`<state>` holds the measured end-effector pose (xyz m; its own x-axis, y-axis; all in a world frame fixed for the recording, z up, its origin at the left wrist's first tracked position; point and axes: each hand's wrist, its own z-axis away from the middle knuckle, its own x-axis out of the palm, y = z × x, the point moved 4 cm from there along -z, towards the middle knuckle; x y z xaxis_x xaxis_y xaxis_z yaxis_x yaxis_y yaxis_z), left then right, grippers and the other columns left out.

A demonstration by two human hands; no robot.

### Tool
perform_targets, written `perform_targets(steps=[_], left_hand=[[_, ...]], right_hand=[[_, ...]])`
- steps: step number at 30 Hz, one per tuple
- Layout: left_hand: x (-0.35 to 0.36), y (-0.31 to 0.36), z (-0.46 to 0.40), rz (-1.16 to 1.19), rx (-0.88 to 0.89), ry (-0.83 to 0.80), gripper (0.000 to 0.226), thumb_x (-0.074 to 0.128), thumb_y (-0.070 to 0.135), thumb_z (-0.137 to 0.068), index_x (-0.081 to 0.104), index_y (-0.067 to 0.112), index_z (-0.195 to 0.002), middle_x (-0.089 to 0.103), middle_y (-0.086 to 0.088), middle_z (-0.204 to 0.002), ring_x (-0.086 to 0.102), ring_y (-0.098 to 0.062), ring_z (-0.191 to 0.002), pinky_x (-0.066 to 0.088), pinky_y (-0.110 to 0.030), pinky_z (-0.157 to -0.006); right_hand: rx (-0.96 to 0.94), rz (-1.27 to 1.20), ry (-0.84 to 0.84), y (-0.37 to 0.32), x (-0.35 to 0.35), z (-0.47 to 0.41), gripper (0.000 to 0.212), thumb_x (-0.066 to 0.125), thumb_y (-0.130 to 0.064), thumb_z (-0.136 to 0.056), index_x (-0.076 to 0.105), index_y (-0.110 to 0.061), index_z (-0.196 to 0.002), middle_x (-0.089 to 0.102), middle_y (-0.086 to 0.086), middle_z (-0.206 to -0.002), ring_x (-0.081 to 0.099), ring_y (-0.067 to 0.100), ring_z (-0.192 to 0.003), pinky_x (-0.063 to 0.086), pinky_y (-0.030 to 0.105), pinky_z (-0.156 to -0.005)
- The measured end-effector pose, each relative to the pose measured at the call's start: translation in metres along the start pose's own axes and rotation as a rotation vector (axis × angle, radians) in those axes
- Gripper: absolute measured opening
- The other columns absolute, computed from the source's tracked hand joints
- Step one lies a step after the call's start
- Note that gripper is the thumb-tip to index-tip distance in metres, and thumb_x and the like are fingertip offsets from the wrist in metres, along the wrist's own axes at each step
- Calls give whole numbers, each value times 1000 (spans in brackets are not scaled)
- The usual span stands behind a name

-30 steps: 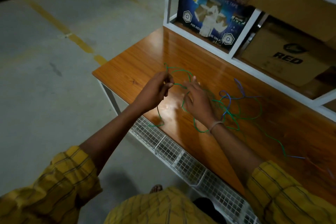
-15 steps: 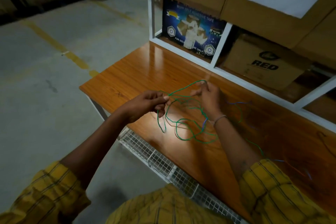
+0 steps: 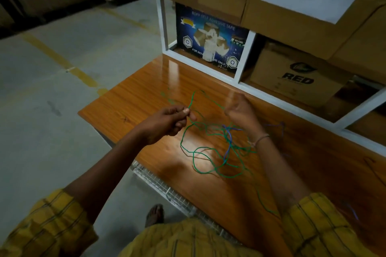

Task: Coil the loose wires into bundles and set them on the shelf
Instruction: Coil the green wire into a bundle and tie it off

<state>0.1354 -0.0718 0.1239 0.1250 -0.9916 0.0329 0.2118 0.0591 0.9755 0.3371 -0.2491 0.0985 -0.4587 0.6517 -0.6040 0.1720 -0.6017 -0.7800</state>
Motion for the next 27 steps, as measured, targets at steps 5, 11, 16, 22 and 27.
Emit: perform_targets(steps=[5,11,16,22,27], left_hand=[[-8,32,-29,-69,-85,-220,39,42,22,-115,62,-9,-128,33,2,-67,24,-8,-53,17,-25,-49],[-17,73,-48,243,-92,-553,36,38,5,-109,60,-6,-134,41,0,-76,20,-7,-57,20,-18,-48],[-28,97,-71,333,69,-447,36,37,9,-113,56,-10,-137,53,0,-78,45,-5,-60,41,-15,-52],[-45,97,-105,438,117,-155,42,40,21,-115,50,-4,-147,50,6,-63,65,-12,-69,58,-22,-67],[-48,86,-122,420,135,-131,39,41,5,-113,38,3,-152,77,-15,-103,74,-36,-115,60,-44,-99]], right_hand=[[-637,191,-28,-54,9,23,78,65,-20,-73,48,-23,-150,43,-1,-156,30,22,-149,21,34,-124],[-394,-399,-157,-60,27,3,21,67,-22,-92,64,-12,-110,70,3,-117,62,16,-113,47,39,-105],[-212,-862,-340,-74,60,10,22,50,-6,-104,49,-5,-126,74,1,-107,70,19,-106,50,38,-102],[-69,-616,-361,-74,104,24,5,45,-12,-109,46,-12,-104,65,10,-71,59,22,-52,48,33,-57],[-235,-214,-408,-82,108,47,11,61,-18,-102,59,-14,-112,67,2,-73,61,22,-48,50,32,-50]])
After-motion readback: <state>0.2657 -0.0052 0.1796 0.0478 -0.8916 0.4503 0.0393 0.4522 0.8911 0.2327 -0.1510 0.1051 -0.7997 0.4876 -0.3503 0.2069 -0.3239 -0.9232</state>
